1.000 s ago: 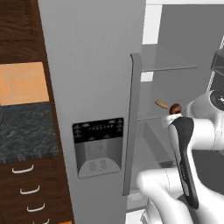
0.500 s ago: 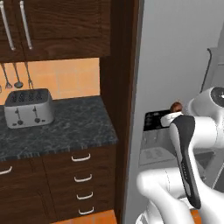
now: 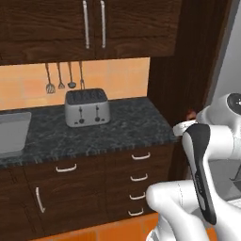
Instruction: Place one sweet potato and one chicken drumstick in each tupperware on the nearby counter, to pack two identical lunches.
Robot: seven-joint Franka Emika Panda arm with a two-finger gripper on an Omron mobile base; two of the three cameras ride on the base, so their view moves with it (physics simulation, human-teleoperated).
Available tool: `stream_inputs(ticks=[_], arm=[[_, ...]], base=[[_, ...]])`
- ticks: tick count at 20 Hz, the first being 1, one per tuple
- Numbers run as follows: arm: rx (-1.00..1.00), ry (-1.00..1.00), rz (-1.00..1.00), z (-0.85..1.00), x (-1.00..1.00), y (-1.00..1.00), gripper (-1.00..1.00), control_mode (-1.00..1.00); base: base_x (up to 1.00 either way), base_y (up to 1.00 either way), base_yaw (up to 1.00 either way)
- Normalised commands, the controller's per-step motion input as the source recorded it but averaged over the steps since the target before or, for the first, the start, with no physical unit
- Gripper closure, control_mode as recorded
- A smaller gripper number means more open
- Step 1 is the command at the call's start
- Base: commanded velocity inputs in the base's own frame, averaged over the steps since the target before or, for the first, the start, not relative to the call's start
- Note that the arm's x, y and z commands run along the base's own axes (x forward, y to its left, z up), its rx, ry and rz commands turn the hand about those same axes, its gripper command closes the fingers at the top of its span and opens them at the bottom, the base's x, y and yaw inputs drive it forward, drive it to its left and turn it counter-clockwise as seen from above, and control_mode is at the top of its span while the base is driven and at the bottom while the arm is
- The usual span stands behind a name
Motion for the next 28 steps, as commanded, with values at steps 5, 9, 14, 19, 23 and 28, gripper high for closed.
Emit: stream_inputs(ticks=[5,9,14,19,23,28], arm=[[0.0,0.0,0.0,0.0,0.0,0.0,1.0,1.0],[0.0,0.0,0.0,0.0,0.0,0.0,1.0,1.0],[0.0,0.0,0.0,0.0,0.0,0.0,1.0,1.0],[0.0,0.0,0.0,0.0,0.0,0.0,1.0,1.0],[0.0,0.0,0.0,0.0,0.0,0.0,1.0,1.0],[0.0,0.0,0.0,0.0,0.0,0.0,1.0,1.0]], base=[[0.0,1.0,0.0],[0.0,1.0,0.0],[0.09,1.0,0.0],[0.24,1.0,0.0],[0.56,1.0,-0.01],[0.75,0.3,0.02]])
